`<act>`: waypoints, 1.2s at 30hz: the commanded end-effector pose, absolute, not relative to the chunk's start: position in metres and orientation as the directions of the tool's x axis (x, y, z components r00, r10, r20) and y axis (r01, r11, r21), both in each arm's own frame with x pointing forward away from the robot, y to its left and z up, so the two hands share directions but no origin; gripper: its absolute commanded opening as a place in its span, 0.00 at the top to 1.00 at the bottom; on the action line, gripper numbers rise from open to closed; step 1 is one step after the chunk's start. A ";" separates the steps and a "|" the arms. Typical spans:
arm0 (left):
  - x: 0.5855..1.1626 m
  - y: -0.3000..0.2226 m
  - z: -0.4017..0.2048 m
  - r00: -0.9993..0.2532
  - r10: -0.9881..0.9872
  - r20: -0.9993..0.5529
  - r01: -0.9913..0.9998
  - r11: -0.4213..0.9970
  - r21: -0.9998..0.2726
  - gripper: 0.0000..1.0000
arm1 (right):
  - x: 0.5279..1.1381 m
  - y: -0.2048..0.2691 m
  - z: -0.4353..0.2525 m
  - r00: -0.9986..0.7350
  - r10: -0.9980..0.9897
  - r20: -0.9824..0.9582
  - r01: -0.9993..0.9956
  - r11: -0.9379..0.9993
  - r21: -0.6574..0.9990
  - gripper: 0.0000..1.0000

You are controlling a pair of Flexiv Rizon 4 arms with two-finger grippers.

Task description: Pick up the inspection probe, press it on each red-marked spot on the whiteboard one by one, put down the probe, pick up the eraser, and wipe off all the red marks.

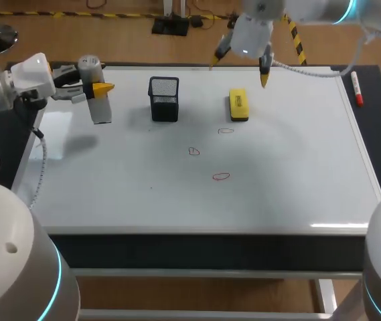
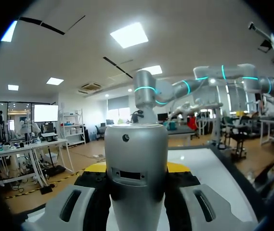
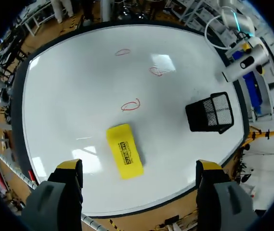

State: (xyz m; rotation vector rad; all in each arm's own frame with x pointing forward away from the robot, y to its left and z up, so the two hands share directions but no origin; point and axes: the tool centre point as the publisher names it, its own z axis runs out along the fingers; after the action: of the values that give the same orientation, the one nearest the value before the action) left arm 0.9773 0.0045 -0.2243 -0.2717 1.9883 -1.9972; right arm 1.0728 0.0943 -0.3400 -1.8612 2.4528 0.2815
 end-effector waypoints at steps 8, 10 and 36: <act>0.978 0.005 -0.225 -0.935 -0.345 -0.085 0.088 0.007 -0.996 1.00 | 1.074 0.087 -0.364 -0.180 -0.983 0.046 -0.974 0.185 0.134 0.00; 0.978 0.005 -0.225 -0.935 -0.345 -0.085 0.088 0.007 -0.996 1.00 | 1.072 0.086 -0.368 -0.193 -0.980 0.046 -0.972 0.197 0.128 0.00; 0.978 0.005 -0.225 -0.935 -0.345 -0.085 0.088 0.007 -0.996 1.00 | 1.064 0.079 -0.403 -0.171 -0.985 0.013 -0.977 0.171 0.130 0.00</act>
State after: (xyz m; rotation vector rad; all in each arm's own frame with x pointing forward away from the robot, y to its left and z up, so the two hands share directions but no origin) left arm 0.9773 0.0044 -0.2243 -0.2717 1.9886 -1.9970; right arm 1.0630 0.0770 -0.4037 -2.0681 2.4710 0.1576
